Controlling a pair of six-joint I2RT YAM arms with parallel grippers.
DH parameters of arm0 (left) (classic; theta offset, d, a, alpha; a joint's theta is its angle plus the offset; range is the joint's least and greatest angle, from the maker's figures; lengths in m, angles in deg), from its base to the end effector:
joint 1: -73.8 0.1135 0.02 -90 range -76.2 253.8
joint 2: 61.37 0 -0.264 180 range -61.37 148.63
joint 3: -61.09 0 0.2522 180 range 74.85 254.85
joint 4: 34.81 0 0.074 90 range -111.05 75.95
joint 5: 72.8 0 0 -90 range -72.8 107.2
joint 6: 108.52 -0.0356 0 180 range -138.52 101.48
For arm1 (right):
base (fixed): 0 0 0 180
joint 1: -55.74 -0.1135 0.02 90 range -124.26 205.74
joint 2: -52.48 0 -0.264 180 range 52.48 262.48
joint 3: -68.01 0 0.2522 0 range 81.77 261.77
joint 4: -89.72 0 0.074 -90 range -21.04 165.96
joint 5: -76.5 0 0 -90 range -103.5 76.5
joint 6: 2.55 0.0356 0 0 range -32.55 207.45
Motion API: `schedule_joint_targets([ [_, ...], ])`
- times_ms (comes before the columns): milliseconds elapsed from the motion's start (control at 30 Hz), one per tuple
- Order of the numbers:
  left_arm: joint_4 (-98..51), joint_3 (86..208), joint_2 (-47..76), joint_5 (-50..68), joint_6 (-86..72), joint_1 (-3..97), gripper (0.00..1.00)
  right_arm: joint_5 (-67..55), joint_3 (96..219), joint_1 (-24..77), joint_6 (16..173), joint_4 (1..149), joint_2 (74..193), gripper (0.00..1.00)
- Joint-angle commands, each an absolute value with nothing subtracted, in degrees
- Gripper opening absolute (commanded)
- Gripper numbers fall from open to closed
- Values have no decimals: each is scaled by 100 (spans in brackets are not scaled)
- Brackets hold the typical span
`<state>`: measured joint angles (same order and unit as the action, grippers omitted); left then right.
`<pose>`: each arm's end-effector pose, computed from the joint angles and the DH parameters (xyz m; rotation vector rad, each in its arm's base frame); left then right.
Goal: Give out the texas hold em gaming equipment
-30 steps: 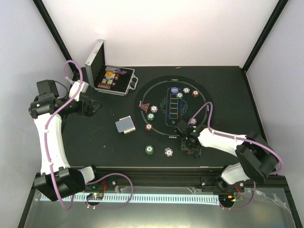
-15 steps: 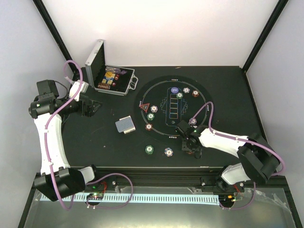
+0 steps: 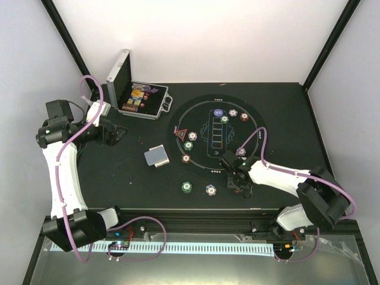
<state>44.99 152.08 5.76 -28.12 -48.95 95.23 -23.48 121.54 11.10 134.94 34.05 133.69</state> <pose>0.1987 0.0508 0.3767 0.4588 2.1986 -0.5381 0.1578 0.1471 0.1489 0.0879 2.9342 -0.0550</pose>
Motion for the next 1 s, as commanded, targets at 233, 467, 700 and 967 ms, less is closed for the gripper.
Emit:
schedule_joint_targets([
  [233,4510,15309,512,-2956,-4945,9578,99,-2422,12097,1112,13462,3440,13415,42],
  [467,4502,15309,511,-2956,-4943,9578,99,-2440,12097,1109,13447,3430,13449,47],
  [700,4503,15319,501,-2956,-4945,9578,99,-2432,12091,1109,13430,3438,13450,46],
  [967,4501,15328,491,-2932,-4943,9577,99,-2401,12120,1121,13439,3403,13326,25],
])
